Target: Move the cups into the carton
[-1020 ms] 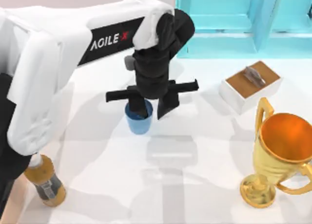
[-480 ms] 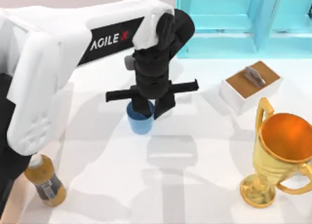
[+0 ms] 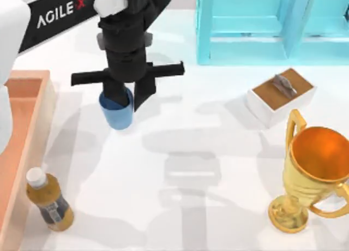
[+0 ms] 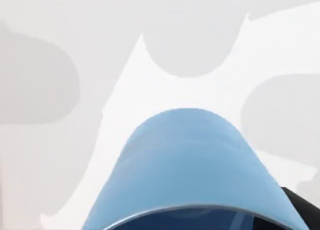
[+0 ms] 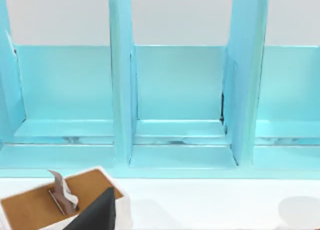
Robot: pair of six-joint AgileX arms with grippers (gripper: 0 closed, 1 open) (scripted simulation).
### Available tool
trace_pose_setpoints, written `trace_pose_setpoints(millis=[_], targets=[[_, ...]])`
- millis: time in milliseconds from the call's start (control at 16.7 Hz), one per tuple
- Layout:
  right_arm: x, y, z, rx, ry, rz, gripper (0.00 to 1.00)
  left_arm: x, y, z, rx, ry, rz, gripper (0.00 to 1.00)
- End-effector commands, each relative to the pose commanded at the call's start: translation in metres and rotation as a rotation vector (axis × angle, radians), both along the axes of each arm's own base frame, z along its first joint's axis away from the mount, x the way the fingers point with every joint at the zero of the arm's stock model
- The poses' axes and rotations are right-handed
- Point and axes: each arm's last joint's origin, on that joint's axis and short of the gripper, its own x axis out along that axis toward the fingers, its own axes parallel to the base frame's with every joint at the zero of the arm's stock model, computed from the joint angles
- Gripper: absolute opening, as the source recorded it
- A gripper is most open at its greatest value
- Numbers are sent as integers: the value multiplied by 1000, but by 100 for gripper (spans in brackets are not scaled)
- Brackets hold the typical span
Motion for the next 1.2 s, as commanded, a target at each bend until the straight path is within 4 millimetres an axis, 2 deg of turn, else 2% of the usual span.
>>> trace_pose_setpoints(millis=[180, 480, 660, 780, 960, 1200], targets=[[0, 0, 0, 0, 0, 0, 100, -3, 31, 32, -10, -8, 5, 0], [0, 0, 0, 0, 0, 0, 100, -3, 33, 34, -9, -10, 0, 0], [0, 0, 0, 0, 0, 0, 100, -2, 51, 38, -5, -9, -15, 0], [0, 0, 0, 0, 0, 0, 100, -2, 76, 42, 1, -8, -33, 0], [0, 0, 0, 0, 0, 0, 100, -7, 125, 52, 8, -7, -63, 0], [0, 0, 0, 0, 0, 0, 100, -26, 194, 65, 15, -10, -102, 0]])
